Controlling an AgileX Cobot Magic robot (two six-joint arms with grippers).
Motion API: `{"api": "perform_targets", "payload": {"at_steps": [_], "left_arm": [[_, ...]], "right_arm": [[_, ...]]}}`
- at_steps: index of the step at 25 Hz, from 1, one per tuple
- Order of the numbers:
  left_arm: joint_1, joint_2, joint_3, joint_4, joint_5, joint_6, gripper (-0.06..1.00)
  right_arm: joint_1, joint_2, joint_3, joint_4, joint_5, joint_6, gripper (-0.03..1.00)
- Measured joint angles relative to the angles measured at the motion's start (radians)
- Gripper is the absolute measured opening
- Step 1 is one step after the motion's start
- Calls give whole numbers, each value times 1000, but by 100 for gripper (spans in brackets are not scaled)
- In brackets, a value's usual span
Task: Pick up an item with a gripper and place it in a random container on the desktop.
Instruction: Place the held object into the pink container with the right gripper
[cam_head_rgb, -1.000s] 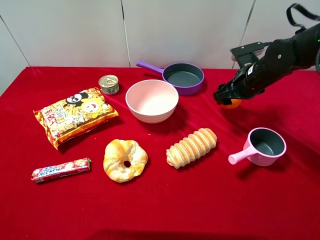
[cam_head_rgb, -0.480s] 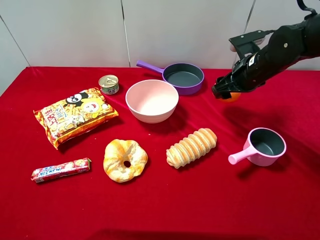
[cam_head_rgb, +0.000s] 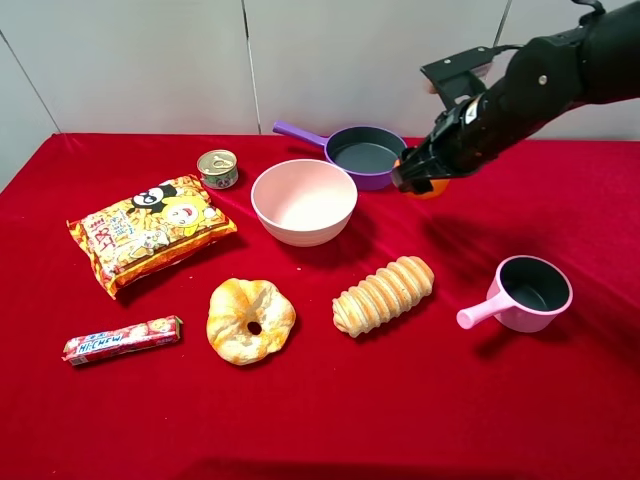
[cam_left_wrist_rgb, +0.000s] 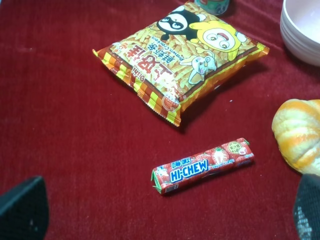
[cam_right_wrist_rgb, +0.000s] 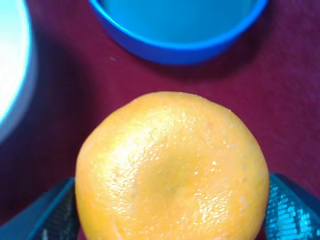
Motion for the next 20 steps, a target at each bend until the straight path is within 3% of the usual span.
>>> {"api": "perform_targets", "payload": {"at_steps": [20], "left_arm": [[0, 0, 0, 0, 0, -1, 97]], "right_arm": [[142, -1, -91, -24, 76, 0, 54]]}}
